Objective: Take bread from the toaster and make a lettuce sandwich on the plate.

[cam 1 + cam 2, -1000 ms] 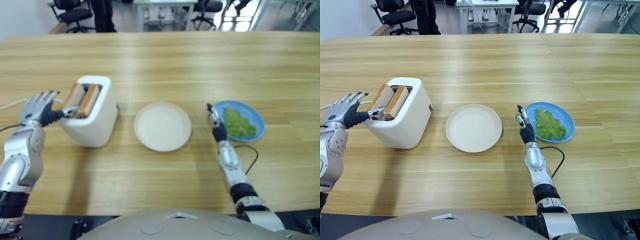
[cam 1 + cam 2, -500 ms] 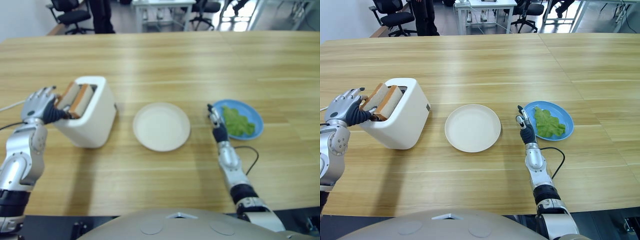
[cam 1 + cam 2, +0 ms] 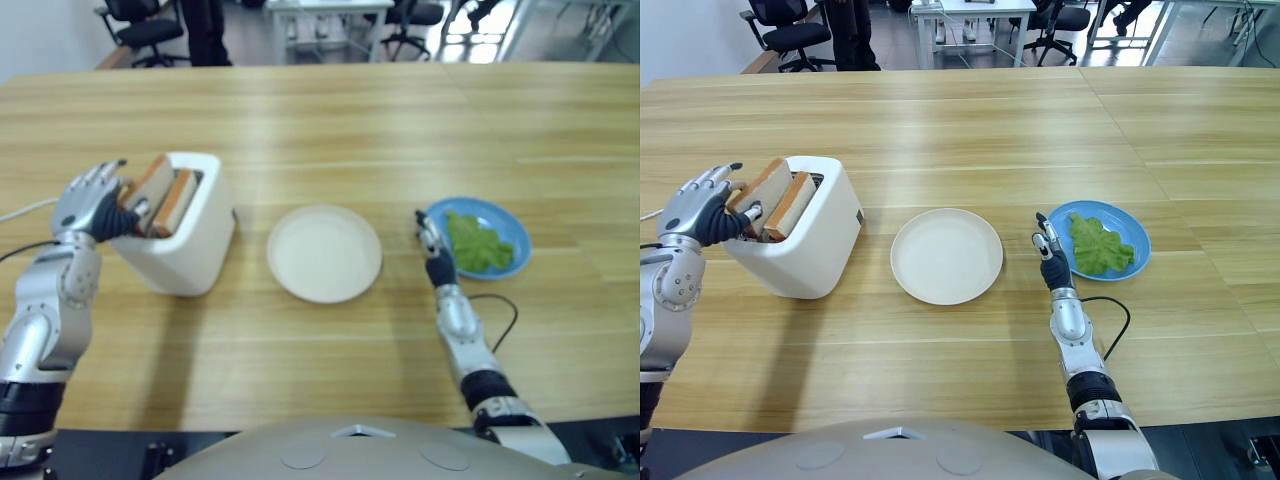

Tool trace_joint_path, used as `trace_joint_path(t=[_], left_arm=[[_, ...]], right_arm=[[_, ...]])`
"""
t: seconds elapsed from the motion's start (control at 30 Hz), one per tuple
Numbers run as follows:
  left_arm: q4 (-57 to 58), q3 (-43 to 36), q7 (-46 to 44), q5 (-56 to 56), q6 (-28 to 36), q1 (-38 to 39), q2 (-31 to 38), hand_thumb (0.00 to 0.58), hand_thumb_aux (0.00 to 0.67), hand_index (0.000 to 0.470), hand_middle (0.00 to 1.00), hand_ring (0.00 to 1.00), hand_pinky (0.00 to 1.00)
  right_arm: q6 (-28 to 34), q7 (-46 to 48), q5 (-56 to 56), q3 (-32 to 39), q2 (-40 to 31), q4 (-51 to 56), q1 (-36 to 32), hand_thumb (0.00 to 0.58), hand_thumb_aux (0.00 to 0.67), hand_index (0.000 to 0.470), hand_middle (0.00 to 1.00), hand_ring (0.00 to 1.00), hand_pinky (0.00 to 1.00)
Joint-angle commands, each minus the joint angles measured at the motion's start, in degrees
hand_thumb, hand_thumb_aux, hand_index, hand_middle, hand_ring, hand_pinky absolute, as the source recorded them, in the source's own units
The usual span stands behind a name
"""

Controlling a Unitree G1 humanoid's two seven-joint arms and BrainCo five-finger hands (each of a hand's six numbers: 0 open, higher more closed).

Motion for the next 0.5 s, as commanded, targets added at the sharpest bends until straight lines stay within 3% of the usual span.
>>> trace_joint_path(t=[0.03, 0.3, 0.5], left_arm=[[-1.74, 4.08, 2.59, -0.77, -0.44, -0.95, -0.5, 0.58, 0.67, 0.46, 1.0, 1.0, 1.0], [-6.25, 10.85, 8.2, -1.13, -2.79, -3.16, -0.81, 0.58, 0.67, 0.46, 1.0, 1.0, 1.0], [-12.7, 13.08, 9.65, -8.49, -6.94, -7.66, -4.77, 0.58, 0.67, 0.46, 1.0, 1.0, 1.0]], right_arm=[[1.77, -0.24, -0.33, -0.08, 0.21, 0.41, 0.78, 0.0, 0.0, 0.0, 0.0, 0.0, 0.0], [2.06, -0.28, -0.35, -0.17, 0.33, 0.56, 0.77, 0.0, 0.0, 0.0, 0.0, 0.0, 0.0], [2.19, -0.47, -0.29, -0.24, 0.52, 0.61, 0.8, 0.0, 0.0, 0.0, 0.0, 0.0, 0.0]])
